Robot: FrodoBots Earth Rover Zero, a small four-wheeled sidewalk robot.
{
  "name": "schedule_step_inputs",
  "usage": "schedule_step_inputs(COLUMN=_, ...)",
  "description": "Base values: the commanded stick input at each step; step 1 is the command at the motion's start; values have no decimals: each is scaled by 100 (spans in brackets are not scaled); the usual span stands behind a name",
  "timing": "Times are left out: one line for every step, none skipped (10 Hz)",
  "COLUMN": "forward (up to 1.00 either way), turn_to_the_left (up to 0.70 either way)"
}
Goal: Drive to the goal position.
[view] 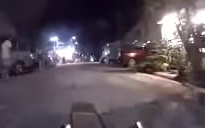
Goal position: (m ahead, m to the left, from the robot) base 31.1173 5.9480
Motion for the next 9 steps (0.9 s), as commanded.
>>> schedule_step_inputs(forward=85, turn_to_the_left=0)
schedule_step_inputs(forward=85, turn_to_the_left=0)
schedule_step_inputs(forward=85, turn_to_the_left=0)
schedule_step_inputs(forward=85, turn_to_the_left=0)
schedule_step_inputs(forward=85, turn_to_the_left=0)
schedule_step_inputs(forward=85, turn_to_the_left=0)
schedule_step_inputs(forward=85, turn_to_the_left=0)
schedule_step_inputs(forward=85, turn_to_the_left=0)
schedule_step_inputs(forward=85, turn_to_the_left=0)
